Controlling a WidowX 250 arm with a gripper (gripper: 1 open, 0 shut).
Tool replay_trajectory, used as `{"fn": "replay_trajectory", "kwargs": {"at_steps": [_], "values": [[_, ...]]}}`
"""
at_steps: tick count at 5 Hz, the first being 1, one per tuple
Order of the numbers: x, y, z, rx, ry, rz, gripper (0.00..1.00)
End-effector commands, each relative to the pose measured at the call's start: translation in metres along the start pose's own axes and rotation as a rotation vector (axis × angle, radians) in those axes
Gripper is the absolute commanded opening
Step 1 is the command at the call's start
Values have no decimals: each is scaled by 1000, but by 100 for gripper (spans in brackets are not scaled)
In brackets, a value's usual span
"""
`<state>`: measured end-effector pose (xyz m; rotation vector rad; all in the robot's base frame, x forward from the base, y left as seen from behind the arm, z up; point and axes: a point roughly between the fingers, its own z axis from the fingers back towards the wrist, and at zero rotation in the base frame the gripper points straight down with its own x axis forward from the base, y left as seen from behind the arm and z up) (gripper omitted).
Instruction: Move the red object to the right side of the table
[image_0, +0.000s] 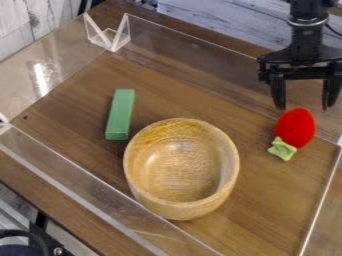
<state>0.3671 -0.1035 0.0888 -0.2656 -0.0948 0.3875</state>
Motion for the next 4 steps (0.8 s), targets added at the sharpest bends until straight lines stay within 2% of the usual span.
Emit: {"fn": "replay_trajectory", "kwargs": {"at_steps": [1,2,4], "values": [[11,-7,25,-50,-74,-16,100],[10,-5,20,-46,-66,-27,100],[1,-5,-7,-28,-75,46,100]]}}
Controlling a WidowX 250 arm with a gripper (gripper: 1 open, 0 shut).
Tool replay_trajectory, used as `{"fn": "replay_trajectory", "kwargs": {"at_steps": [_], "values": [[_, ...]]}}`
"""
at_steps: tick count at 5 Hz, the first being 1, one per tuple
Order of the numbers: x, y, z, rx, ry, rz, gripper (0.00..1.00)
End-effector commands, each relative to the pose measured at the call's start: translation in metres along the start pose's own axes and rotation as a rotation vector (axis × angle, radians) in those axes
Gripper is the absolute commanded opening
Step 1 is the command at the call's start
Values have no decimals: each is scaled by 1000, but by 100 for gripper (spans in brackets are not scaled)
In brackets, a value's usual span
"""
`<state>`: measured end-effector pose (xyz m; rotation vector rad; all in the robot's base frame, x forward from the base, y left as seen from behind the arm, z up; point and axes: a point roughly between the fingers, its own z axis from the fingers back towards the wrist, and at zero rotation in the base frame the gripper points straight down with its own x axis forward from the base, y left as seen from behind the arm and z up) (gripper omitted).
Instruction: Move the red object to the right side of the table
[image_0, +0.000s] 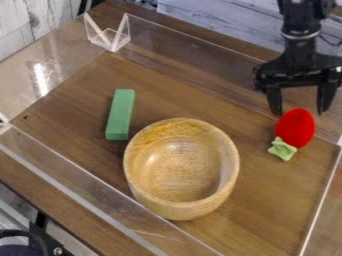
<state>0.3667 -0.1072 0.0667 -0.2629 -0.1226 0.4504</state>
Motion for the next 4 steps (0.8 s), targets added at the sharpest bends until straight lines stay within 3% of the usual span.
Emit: {"fn": "replay_trajectory", "kwargs": {"at_steps": [1,2,4], "values": [[0,-19,17,-19,-63,68,100],[-3,-33,26,-15,-90,144,100],[-1,-12,33,-1,-136,267,100]]}}
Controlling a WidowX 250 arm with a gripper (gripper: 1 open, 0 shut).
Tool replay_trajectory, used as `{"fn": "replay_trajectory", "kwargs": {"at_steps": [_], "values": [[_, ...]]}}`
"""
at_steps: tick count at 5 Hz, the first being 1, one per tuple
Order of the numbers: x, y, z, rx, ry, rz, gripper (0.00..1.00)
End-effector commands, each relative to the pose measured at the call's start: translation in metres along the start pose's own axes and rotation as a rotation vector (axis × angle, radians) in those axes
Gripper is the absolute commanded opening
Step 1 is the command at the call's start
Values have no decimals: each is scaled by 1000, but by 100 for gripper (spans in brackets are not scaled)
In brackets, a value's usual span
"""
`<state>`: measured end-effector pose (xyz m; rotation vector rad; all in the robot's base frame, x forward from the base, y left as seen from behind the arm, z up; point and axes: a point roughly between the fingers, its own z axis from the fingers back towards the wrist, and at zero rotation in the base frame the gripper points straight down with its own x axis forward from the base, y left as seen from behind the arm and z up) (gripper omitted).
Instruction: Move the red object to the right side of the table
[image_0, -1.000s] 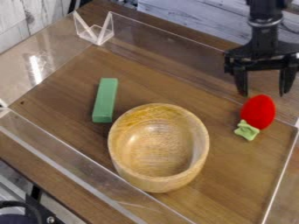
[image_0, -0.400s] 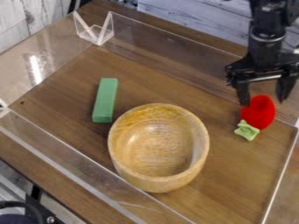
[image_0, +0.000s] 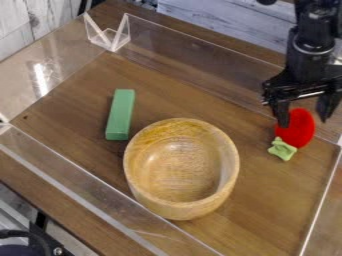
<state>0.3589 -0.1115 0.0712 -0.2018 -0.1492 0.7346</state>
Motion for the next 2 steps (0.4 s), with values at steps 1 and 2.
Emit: {"fn": "replay_trajectory", "kwargs": {"at_steps": [1,2], "values": [[8,-6,32,-74,-49,-10,100],[8,-4,34,-78,-45,-25,100]]}}
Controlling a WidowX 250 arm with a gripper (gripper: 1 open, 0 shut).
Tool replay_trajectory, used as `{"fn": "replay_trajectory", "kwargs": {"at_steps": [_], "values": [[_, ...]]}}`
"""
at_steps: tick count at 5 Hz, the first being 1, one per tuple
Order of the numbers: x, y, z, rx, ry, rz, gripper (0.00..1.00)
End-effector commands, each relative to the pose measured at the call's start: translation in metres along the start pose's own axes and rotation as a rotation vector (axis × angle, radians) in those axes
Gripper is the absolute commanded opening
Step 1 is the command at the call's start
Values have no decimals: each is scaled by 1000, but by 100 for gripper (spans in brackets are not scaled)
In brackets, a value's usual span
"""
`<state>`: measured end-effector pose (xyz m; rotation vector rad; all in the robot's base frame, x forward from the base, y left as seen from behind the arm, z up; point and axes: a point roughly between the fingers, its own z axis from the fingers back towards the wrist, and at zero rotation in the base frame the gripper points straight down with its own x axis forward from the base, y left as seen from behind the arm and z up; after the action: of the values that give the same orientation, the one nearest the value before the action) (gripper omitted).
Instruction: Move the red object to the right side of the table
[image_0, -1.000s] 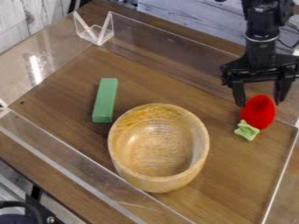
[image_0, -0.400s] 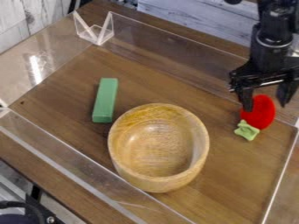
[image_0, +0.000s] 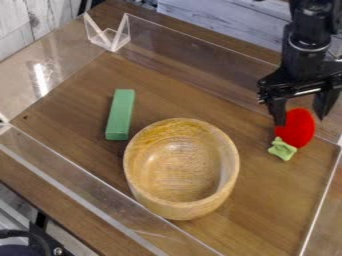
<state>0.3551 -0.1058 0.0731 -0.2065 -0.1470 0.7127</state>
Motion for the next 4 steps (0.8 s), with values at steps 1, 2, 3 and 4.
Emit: {"fn": "replay_trajectory", "kwargs": {"at_steps": [1,2,3,4], "values": [[18,-12,26,-82,-37,-66,100],[24,-11,23,-94,-24,-125,100],[25,-9,15,-96,-7,-188,100],[27,-10,25,-112,-25,-150,100]]}}
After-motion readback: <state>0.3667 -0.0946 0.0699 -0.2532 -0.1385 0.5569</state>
